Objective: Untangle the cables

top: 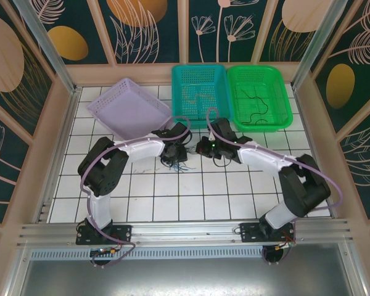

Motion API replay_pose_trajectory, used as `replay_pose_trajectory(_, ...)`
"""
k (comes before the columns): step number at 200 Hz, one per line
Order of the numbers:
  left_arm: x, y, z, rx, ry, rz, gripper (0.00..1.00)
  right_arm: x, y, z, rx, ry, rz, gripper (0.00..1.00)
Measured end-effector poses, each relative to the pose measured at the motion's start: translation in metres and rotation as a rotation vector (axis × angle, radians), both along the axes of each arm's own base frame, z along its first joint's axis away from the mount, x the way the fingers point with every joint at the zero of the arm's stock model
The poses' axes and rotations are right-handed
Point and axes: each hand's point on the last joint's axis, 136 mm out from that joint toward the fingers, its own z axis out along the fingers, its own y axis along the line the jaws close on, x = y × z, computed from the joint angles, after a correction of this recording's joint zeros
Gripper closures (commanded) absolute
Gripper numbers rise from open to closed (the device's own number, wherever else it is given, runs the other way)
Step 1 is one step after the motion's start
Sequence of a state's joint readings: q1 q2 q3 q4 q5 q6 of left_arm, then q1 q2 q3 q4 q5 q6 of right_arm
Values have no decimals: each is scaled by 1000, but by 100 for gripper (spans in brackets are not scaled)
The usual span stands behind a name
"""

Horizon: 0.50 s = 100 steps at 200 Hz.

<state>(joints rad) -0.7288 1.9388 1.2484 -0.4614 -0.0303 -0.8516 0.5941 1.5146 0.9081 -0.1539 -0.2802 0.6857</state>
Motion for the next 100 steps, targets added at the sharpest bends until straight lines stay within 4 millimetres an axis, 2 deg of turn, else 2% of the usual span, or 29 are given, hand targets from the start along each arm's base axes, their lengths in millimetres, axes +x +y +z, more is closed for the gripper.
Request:
replay_pose_trajectory(20, 3, 11, -2, 45, -22, 21, 69, -2, -21, 28, 10, -42, -48, 100)
replay_pose_trajectory(35, 3, 14, -3, 55, -32, 28, 70, 0, -45, 58, 34, -93, -108, 100)
replay_pose_trajectory(53, 1, 19, -4, 65, -42, 34, 71, 4, -75, 84, 55, -139, -186, 100)
replay_pose_trajectory(69, 0, 22, -4, 71, -47, 41, 71, 7, -99, 98, 51, -153, -244, 100)
replay_pose_trajectory(100, -2, 26, -4, 81, -50, 50, 72, 12, -125, 118, 26, -165, -302, 100)
